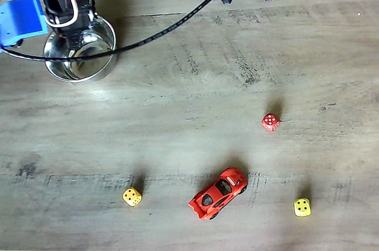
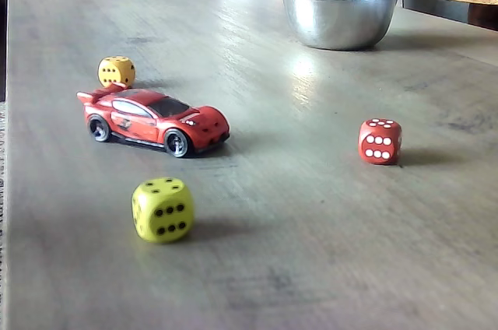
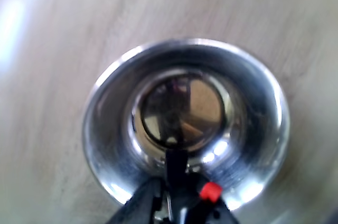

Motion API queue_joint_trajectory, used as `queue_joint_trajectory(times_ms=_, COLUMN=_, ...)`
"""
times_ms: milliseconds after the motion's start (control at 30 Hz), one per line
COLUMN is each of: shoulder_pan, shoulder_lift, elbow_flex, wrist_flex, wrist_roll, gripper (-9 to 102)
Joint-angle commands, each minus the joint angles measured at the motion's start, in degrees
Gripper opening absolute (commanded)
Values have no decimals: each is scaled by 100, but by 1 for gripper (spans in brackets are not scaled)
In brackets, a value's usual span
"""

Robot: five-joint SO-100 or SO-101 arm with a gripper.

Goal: Pick up the lego figure and place in bowl

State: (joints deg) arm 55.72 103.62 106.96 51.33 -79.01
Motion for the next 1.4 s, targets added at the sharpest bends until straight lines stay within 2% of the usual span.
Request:
queue_joint_trajectory(times_ms=0, shoulder_pan=62, shoulder_lift=18, elbow_flex=-26, wrist_flex=-79, wrist_roll=0, gripper=-1)
queue_joint_trajectory(times_ms=533, shoulder_pan=53, shoulder_lift=-281, elbow_flex=-35, wrist_flex=-79, wrist_roll=0, gripper=1)
queue_joint_trajectory(times_ms=767, shoulder_pan=62, shoulder_lift=-220, elbow_flex=-44, wrist_flex=-79, wrist_roll=0, gripper=19)
queue_joint_trajectory(times_ms=867, shoulder_pan=62, shoulder_lift=-211, elbow_flex=-53, wrist_flex=-79, wrist_roll=0, gripper=22)
queue_joint_trajectory(times_ms=1167, shoulder_pan=70, shoulder_lift=-185, elbow_flex=-105, wrist_flex=-79, wrist_roll=9, gripper=20)
queue_joint_trajectory(times_ms=1367, shoulder_pan=62, shoulder_lift=-185, elbow_flex=-105, wrist_flex=-79, wrist_roll=9, gripper=5)
